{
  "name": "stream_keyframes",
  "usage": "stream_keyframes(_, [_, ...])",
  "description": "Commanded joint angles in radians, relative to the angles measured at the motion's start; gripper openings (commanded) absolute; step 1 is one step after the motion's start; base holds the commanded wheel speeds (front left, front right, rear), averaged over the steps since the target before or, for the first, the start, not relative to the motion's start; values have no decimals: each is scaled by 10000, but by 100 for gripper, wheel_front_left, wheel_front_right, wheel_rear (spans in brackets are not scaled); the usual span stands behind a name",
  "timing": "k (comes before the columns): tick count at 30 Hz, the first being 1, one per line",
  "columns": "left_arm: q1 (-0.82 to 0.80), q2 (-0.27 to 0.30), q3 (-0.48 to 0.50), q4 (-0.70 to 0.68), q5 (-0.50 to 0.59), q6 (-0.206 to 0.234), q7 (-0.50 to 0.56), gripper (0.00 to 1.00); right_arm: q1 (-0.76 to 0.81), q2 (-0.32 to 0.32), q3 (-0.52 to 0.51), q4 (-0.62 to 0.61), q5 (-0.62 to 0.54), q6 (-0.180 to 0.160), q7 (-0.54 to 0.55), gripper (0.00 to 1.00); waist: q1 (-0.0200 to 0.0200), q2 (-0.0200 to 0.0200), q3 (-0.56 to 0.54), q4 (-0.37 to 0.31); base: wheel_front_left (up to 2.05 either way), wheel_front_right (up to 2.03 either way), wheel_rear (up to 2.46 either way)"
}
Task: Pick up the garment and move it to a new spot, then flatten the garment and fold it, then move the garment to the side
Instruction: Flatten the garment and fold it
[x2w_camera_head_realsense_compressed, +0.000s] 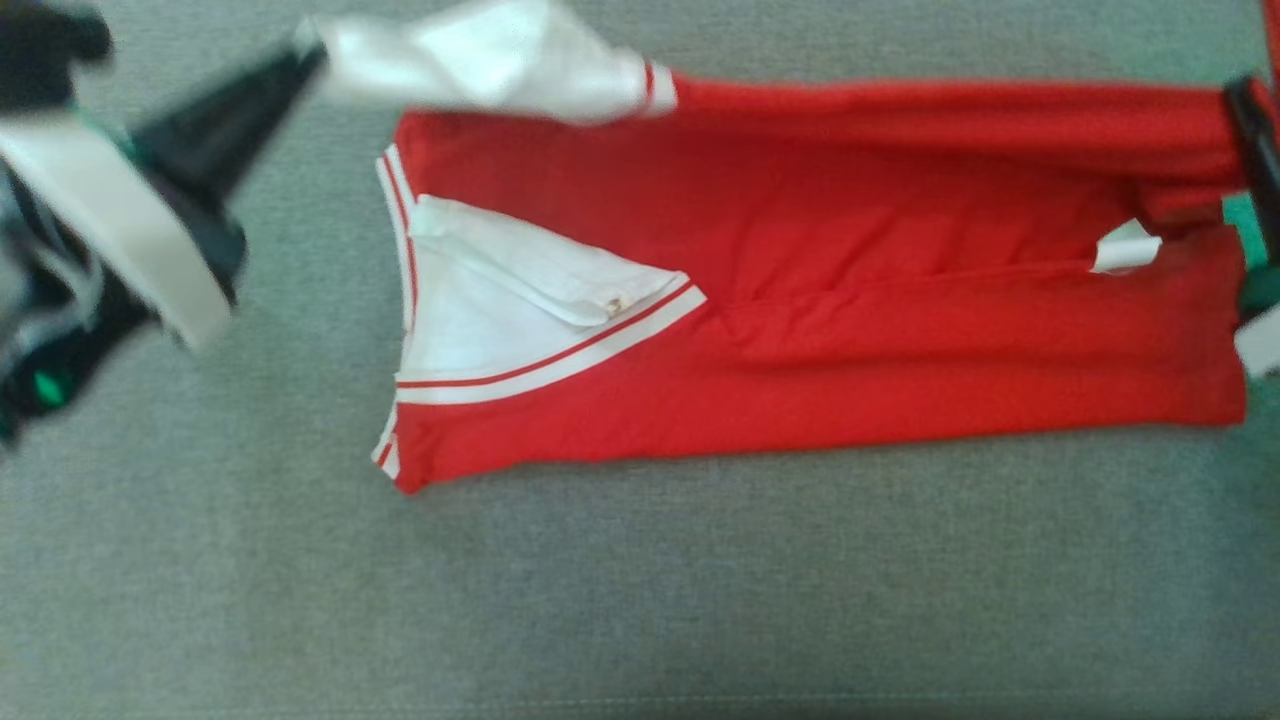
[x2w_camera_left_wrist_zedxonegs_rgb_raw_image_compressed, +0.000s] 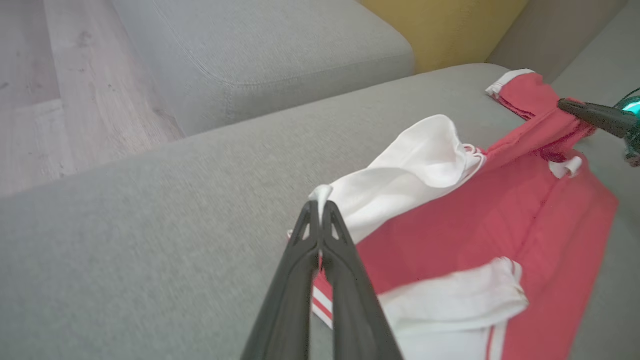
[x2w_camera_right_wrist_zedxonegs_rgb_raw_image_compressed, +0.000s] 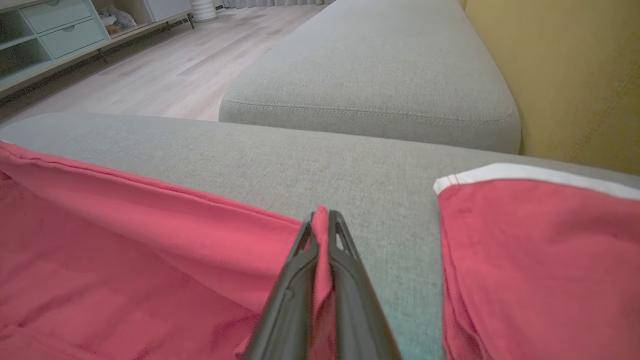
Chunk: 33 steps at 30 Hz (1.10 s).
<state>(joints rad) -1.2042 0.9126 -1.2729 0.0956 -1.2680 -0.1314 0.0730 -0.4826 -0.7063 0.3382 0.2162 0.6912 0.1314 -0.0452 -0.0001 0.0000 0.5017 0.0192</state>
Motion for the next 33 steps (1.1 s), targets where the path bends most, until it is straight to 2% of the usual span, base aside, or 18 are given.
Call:
stream_keyframes(1, [-11, 616, 436, -409, -153, 98, -150, 0, 576, -413, -208, -338, -4, -7, -59, 0, 1, 0, -146, 152, 0, 0, 0])
stream_keyframes(6, [1181, 939, 224, -1567, -335, 485, -368, 0, 1673, -221, -854, -615, -113, -7, 6, 0, 1, 0, -251, 363, 0, 0, 0])
stream_keyframes(15, [2743, 802, 40, -2220, -431, 1049, -489, 0, 2800, 446, -1396, -772, -447, -7, 199, 0, 1, 0, -407, 477, 0, 0, 0])
stream_keyframes(16, [2906, 741, 31, -2222, -457, 1090, -536, 0, 2912, 544, -1416, -746, -487, -7, 214, 11, 1, 0, -466, 482, 0, 0, 0])
stream_keyframes(17, [3057, 672, 22, -2214, -447, 1143, -600, 0, 3015, 653, -1489, -694, -557, -7, 196, 36, 1, 0, -542, 484, 0, 0, 0])
stream_keyframes(18, [3197, 586, 18, -2185, -407, 1231, -738, 0, 3110, 806, -1641, -614, -634, -7, 135, 100, 1, 0, -630, 488, 0, 0, 0])
stream_keyframes(20, [3475, 339, 10, -2087, -247, 1452, -1121, 100, 3345, 1216, -2016, -469, -787, -7, -50, 100, 1, 0, -865, 519, 0, 0, 0])
stream_keyframes(22, [3712, 51, 16, -1865, 234, 1826, -1814, 100, 3688, 1684, -2369, -393, -1013, -7, -279, 100, 1, 0, -1179, 551, 0, 0, 0])
stream_keyframes(24, [4001, -298, 34, -1497, 885, 2408, -2678, 100, 4079, 2274, -2869, -341, -1288, -7, -609, 100, 1, 0, -1540, 585, 0, 0, 0])
stream_keyframes(25, [4001, -298, 34, -1497, 885, 2408, -2678, 100, 4079, 2274, -2869, -341, -1288, -7, -609, 100, 1, 0, -1540, 585, 0, 0, 0])
stream_keyframes(26, [4466, -783, 265, -1147, 1258, 3123, -3174, 100, 4468, 2951, -3419, -311, -1612, -7, -965, 100, 1, 0, -1920, 628, 0, 0, 0])
stream_keyframes(27, [4748, -1037, 472, -1007, 1434, 3474, -3278, 100, 4639, 3307, -3668, -296, -1778, -7, -1132, 100, 1, 0, -2128, 644, 0, 0, 0])
stream_keyframes(28, [5063, -1311, 796, -918, 1609, 3814, -3323, 100, 4795, 3656, -3920, -272, -1948, -7, -1272, 100, 1, 0, -2299, 669, 0, 0, 0])
stream_keyframes(31, [6392, -2364, 2742, -1028, 2786, 4767, -3340, 100, 5059, 4669, -4668, -82, -2363, -7, -1553, 100, 1, 0, -2782, 791, 0, 0, 0])
stream_keyframes(33, [7482, -3073, 3878, -1167, 3796, 5164, -3343, 100, 5024, 5181, -5096, 122, -2644, -7, -1647, 100, 1, 0, -3022, 922, 0, 0, 0])
